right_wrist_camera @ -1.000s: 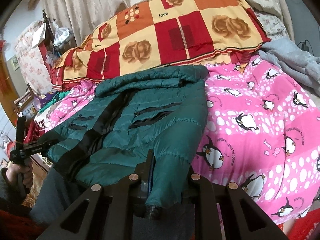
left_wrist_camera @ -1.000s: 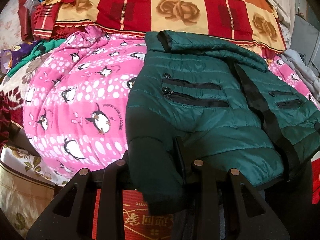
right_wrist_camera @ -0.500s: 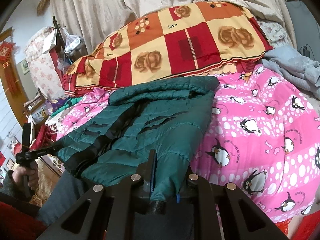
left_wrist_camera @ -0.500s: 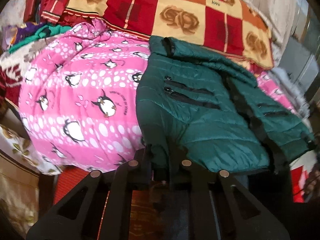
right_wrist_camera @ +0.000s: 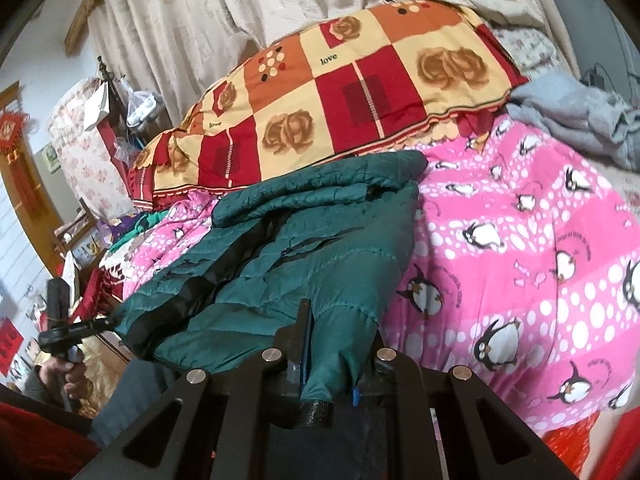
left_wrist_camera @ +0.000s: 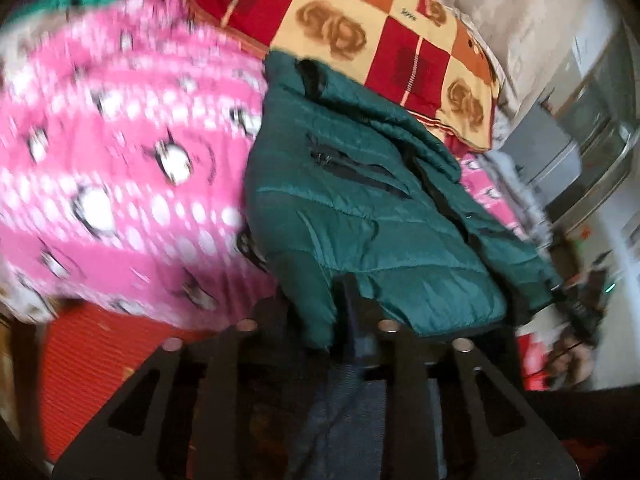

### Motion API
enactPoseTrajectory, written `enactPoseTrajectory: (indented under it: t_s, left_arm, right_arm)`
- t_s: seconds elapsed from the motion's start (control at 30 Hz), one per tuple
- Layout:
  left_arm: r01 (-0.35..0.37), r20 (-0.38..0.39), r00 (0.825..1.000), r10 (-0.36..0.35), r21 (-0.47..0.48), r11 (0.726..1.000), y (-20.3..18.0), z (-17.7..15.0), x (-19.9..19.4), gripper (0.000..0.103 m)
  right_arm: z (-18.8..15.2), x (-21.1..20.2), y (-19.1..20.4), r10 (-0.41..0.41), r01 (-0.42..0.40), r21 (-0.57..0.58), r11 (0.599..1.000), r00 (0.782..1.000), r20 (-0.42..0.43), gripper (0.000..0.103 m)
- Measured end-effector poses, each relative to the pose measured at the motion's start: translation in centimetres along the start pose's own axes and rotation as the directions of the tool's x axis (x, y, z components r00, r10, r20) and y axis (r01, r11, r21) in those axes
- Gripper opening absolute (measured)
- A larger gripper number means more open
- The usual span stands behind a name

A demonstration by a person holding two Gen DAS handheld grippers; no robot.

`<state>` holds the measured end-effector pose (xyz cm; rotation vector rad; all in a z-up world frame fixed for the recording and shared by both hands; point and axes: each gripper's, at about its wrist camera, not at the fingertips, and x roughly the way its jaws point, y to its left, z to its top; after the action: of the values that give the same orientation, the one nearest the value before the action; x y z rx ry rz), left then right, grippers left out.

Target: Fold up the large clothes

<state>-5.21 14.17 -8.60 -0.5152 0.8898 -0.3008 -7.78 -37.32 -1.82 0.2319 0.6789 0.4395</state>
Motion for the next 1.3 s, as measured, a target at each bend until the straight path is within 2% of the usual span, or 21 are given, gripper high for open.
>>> enactPoseTrajectory:
  t_s: [0.03, 0.07, 0.1, 0.17, 0.27, 0.33, 0.4, 0.47, 0.53, 0.6, 0.63, 0.67, 0.7, 0.73, 0.77, 0.8, 0.97, 1.3]
  left_arm:
    - [0.047, -0.017, 0.999, -0.047, -0.029, 0.998, 0.6, 0.2, 0.2, 0.05]
    - [0.112, -0.028, 0.993, -0.114, -0.059, 0.992, 1.3, 0.7, 0.5, 0.058]
    - [0.136, -0.032, 0.99, -0.139, -0.075, 0.988, 1.8, 1.1, 0.7, 0.068]
    - [0.142, -0.045, 0.988, -0.149, -0.116, 0.983, 3.1, 2.3, 1.5, 0.068]
    - [0.201, -0.074, 0.973, -0.218, -0.187, 0.961, 5.2, 3.9, 3.4, 0.068]
    - [0.192, -0.125, 0.968, -0.218, -0.193, 0.962, 6.0, 4.4, 5.0, 0.068]
    - [0.212, -0.177, 0.952, -0.249, -0.206, 0.955, 6.6, 4.2, 6.3, 0.068]
    - [0.236, -0.189, 0.94, -0.284, -0.24, 0.942, 6.7, 3.8, 6.7, 0.068]
    - [0.289, -0.174, 0.929, -0.328, -0.214, 0.933, 5.9, 3.8, 5.9, 0.067]
    - [0.343, -0.191, 0.907, -0.375, -0.181, 0.922, 4.3, 3.3, 5.2, 0.067]
    - [0.348, -0.199, 0.905, -0.375, -0.16, 0.924, 3.6, 3.1, 5.0, 0.067]
    - [0.333, -0.197, 0.915, -0.352, -0.124, 0.935, 2.9, 2.9, 4.5, 0.067]
    - [0.307, -0.18, 0.93, -0.321, -0.1, 0.946, 2.5, 2.9, 4.1, 0.057]
    - [0.27, -0.149, 0.949, -0.279, -0.078, 0.96, 2.3, 3.0, 3.6, 0.028]
    - [0.248, -0.132, 0.958, -0.255, -0.072, 0.966, 2.3, 3.0, 3.2, 0.017]
    - [0.238, -0.109, 0.963, -0.245, -0.074, 0.968, 2.2, 3.1, 2.7, 0.012]
    - [0.198, -0.041, 0.979, -0.198, 0.001, 0.98, 0.2, 2.2, 0.3, 0.009]
    - [0.23, 0.055, 0.971, -0.233, 0.052, 0.972, -1.5, 1.1, -5.2, 0.009]
  right_arm:
    - [-0.1, 0.0, 0.0, -0.002, 0.002, -0.002, 1.0, 1.0, -0.002, 0.013]
    - [-0.1, 0.0, 0.0, -0.001, 0.001, -0.003, 1.0, 1.0, -0.003, 0.013]
    - [-0.1, 0.1, 0.0, 0.0, 0.0, -0.002, 1.0, 1.0, -0.005, 0.013]
    - [-0.1, 0.2, -0.1, 0.0, 0.0, 0.002, 1.0, 1.0, -0.01, 0.013]
    - [-0.1, 0.3, 0.1, -0.005, 0.005, 0.001, 1.0, 1.0, -0.015, 0.013]
    - [0.0, 0.4, 0.0, -0.006, 0.006, 0.004, 1.0, 1.0, -0.017, 0.013]
    - [0.0, 0.4, 0.0, -0.007, 0.007, 0.006, 1.0, 1.0, -0.018, 0.013]
    - [0.0, 0.4, 0.0, -0.009, 0.009, 0.001, 1.0, 1.0, -0.02, 0.013]
    - [0.0, 0.4, 0.0, -0.007, 0.007, 0.001, 1.0, 1.0, -0.019, 0.013]
    - [0.0, 0.5, 0.0, -0.008, 0.008, -0.001, 1.0, 1.0, -0.019, 0.013]
    - [0.0, 0.4, 0.0, -0.008, 0.008, 0.001, 1.0, 1.0, -0.018, 0.013]
    - [0.0, 0.5, 0.0, -0.007, 0.007, 0.0, 1.0, 1.0, -0.015, 0.013]
    - [0.0, 0.4, 0.0, -0.008, 0.008, -0.003, 1.0, 1.0, -0.015, 0.013]
    - [0.0, 0.4, 0.0, -0.008, 0.008, -0.003, 1.0, 1.0, -0.016, 0.013]
    - [0.0, 0.4, 0.0, -0.008, 0.008, -0.004, 1.0, 1.0, -0.016, 0.013]
    - [0.0, 0.4, 0.1, -0.009, 0.009, -0.008, 1.0, 1.0, -0.015, 0.013]
    - [0.1, -0.1, 0.9, -0.027, 0.027, -0.056, 0.998, 1.0, 0.001, 0.013]
    - [0.4, -3.8, 1.2, 0.021, -0.017, -0.097, 0.995, 0.999, 0.05, 0.012]
